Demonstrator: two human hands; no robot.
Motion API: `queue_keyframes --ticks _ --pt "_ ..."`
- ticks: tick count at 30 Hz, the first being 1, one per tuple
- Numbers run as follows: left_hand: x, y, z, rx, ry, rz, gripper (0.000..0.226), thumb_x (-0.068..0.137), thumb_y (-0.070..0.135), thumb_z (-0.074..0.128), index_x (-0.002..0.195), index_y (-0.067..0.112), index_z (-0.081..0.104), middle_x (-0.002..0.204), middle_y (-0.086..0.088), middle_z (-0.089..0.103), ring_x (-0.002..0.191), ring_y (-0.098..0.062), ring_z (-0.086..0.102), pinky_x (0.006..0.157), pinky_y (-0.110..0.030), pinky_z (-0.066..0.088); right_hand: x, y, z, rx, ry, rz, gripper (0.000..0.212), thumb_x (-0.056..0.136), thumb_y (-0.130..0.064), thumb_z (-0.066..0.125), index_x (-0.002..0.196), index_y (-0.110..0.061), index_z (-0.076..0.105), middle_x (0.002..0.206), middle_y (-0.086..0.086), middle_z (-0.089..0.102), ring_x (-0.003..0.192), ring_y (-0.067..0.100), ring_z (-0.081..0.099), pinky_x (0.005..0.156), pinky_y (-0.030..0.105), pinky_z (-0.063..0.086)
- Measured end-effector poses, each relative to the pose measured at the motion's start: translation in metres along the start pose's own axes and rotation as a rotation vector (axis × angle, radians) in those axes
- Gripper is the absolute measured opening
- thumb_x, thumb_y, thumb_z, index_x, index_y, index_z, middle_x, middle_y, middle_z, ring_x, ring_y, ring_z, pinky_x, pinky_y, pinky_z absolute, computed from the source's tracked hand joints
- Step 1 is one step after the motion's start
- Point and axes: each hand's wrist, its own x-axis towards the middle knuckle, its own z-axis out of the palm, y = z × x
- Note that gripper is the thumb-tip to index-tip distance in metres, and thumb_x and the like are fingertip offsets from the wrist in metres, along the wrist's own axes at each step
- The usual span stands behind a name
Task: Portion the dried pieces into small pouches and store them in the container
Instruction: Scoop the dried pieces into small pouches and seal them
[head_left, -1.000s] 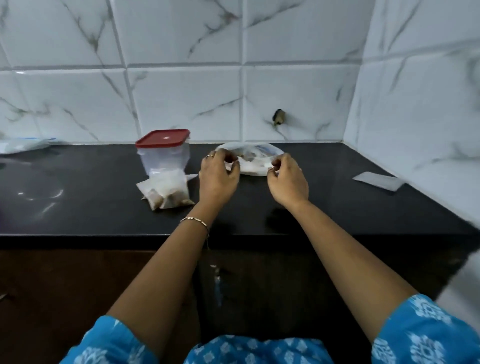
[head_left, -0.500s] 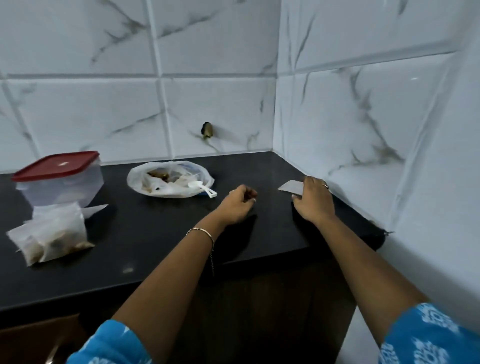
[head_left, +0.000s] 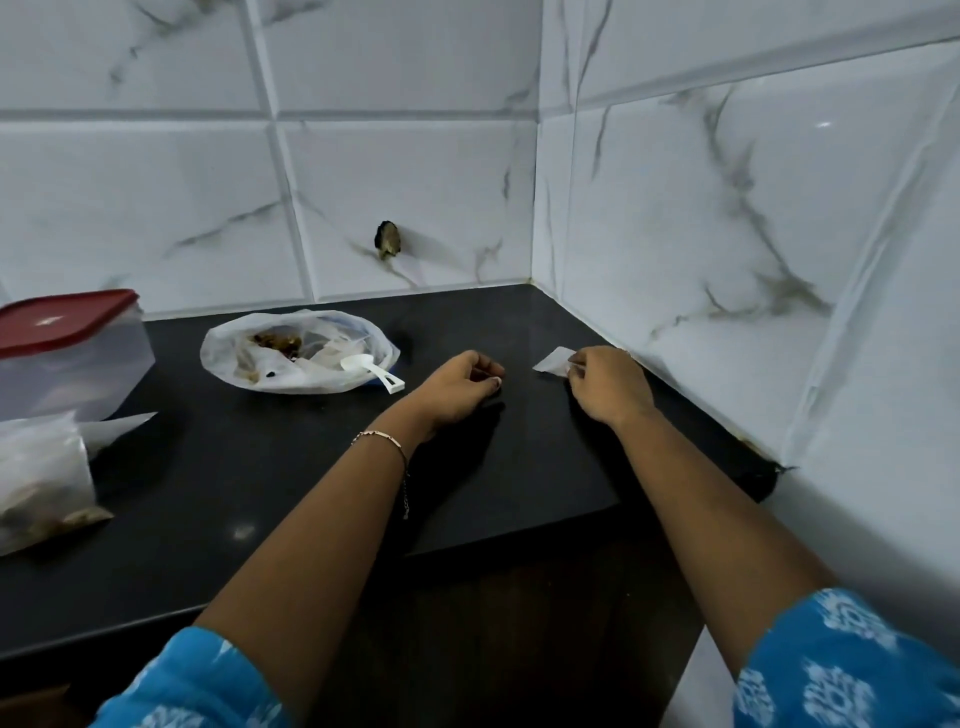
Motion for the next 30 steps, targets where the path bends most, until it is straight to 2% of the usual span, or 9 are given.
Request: queue_keyframes --ticks 4,8,11,13,16,20,23,26,30 --pt "-0.005 0.001 0.004 -0.126 0.084 -0.004 0.012 0.093 0.009 0.059 0.102 0.016 0.056 0.095 -0.003 0.059 0.083 -0.012 0.058 0.076 -0.023 0.050 -0.007 -0.008 -0.006 0.026 0.092 -0.074 0.022 0.097 -0.020 0.048 0.096 -0.011 0.068 0.095 0.005 0.070 0.089 0.026 0.062 0.080 0.034 0.044" --pt "-0.022 0.011 -0.003 -0.325 0.136 0.051 0.025 0.096 0.007 0.056 0.120 0.013 0.055 0.103 -0.001 0.054 0.085 -0.012 0.056 0.074 -0.028 0.052 -0.017 -0.027 -0.015 0.521 0.016 -0.015 0.017 0.098 -0.023 0.052 0.100 -0.013 0.066 0.094 0.000 0.067 0.087 0.017 0.061 0.076 0.029 0.047" --pt "-0.041 0.017 -0.015 -0.268 0.121 0.111 0.029 0.096 0.015 0.058 0.124 0.017 0.057 0.108 0.004 0.058 0.087 -0.005 0.057 0.069 -0.019 0.049 -0.029 -0.046 -0.020 0.873 -0.146 0.028 0.016 0.099 -0.020 0.052 0.099 -0.016 0.067 0.097 -0.001 0.069 0.091 0.011 0.063 0.077 0.021 0.047" --pt "-0.053 0.019 -0.025 -0.249 0.153 0.133 0.025 0.094 0.015 0.060 0.119 0.011 0.060 0.102 0.001 0.062 0.081 -0.002 0.058 0.061 -0.008 0.044 -0.036 -0.061 -0.023 0.976 -0.207 0.014 0.016 0.098 -0.021 0.054 0.095 -0.018 0.069 0.091 -0.005 0.071 0.086 0.006 0.064 0.077 0.020 0.046" --pt "-0.072 0.019 -0.043 -0.258 0.206 0.098 0.014 0.095 0.014 0.059 0.106 0.007 0.063 0.087 0.000 0.063 0.068 -0.004 0.055 0.052 -0.009 0.041 -0.043 -0.082 -0.028 1.028 -0.253 -0.010 0.017 0.097 -0.019 0.055 0.088 -0.021 0.070 0.081 -0.011 0.071 0.077 0.001 0.063 0.073 0.018 0.046" --pt "-0.098 0.014 -0.074 -0.315 0.231 0.073 0.004 0.093 0.014 0.062 0.093 0.011 0.063 0.082 -0.003 0.064 0.068 -0.013 0.059 0.058 -0.032 0.051 -0.048 -0.110 -0.027 1.070 -0.269 -0.025 0.016 0.096 -0.012 0.056 0.093 -0.019 0.070 0.087 -0.004 0.072 0.080 0.006 0.064 0.072 0.020 0.048" --pt "-0.123 0.014 -0.092 -0.352 0.194 0.063 0.013 0.094 0.018 0.062 0.098 0.006 0.062 0.084 -0.002 0.065 0.069 -0.011 0.065 0.057 -0.025 0.056 -0.053 -0.136 -0.026 1.084 -0.311 -0.060 0.017 0.095 -0.009 0.056 0.093 -0.019 0.070 0.085 -0.004 0.072 0.076 0.006 0.066 0.066 0.018 0.049" --pt "-0.141 0.013 -0.109 -0.384 0.187 0.010 0.021 0.096 0.025 0.058 0.104 0.006 0.064 0.080 0.003 0.068 0.067 -0.006 0.067 0.063 -0.027 0.057 -0.056 -0.161 -0.023 1.036 -0.382 -0.092 0.019 0.094 -0.004 0.054 0.098 -0.015 0.069 0.087 -0.001 0.072 0.071 0.004 0.066 0.058 0.015 0.049" --pt "-0.160 0.002 -0.132 -0.433 0.213 -0.031 0.016 0.092 0.019 0.064 0.102 0.006 0.066 0.087 -0.005 0.067 0.074 -0.010 0.065 0.065 -0.024 0.059 -0.059 -0.189 -0.014 1.016 -0.399 -0.074 0.021 0.093 0.000 0.053 0.110 -0.005 0.064 0.100 0.007 0.070 0.081 0.011 0.065 0.062 0.015 0.052"
